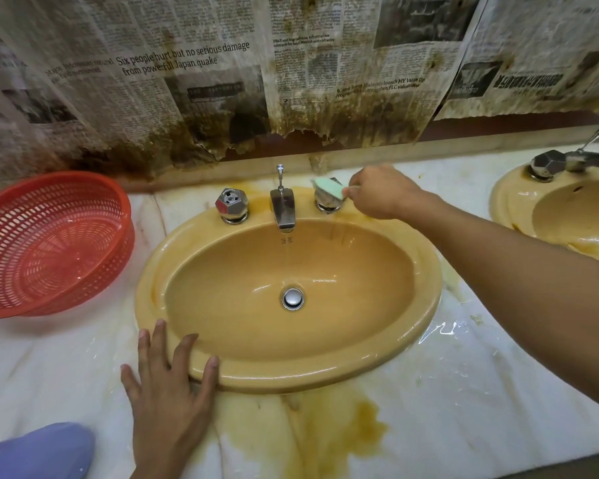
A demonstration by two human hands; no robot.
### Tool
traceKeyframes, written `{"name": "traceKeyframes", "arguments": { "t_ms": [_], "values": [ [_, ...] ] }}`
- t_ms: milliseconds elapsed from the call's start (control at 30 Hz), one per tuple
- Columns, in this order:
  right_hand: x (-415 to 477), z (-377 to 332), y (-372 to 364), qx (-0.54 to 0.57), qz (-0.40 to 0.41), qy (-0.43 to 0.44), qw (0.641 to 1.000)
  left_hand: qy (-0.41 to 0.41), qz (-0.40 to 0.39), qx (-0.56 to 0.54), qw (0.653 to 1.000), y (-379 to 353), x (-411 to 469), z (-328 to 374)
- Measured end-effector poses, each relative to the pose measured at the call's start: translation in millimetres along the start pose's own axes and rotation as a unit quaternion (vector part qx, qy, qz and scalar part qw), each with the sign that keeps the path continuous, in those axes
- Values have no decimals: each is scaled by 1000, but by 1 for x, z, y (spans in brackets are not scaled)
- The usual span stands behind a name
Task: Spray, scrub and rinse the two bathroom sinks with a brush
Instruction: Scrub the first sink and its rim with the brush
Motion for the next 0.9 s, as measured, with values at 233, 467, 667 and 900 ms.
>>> {"name": "traceKeyframes", "arguments": {
  "t_ms": [233,467,667,900],
  "values": [
    [-6,-2,0,-8,19,-4,1000,-1,0,0,1000,0,0,0],
    [-27,-3,-48,-173,8,6,985,-3,3,2,1000,0,0,0],
    [-10,58,-31,-95,-27,-54,994,-3,-5,5,1000,0,-1,0],
    [42,52,-27,21,-64,-18,998,-4,10,16,1000,-1,0,3]
  ]
}}
Point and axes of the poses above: each hand's wrist, its own x-axis towards the middle knuckle, its own y-axis out of the back of the hand, z = x × y, the point moved 6 cm from there along x, towards the middle knuckle, and after that the axes turned 12 degrees about -z, right-handed, at the moved point
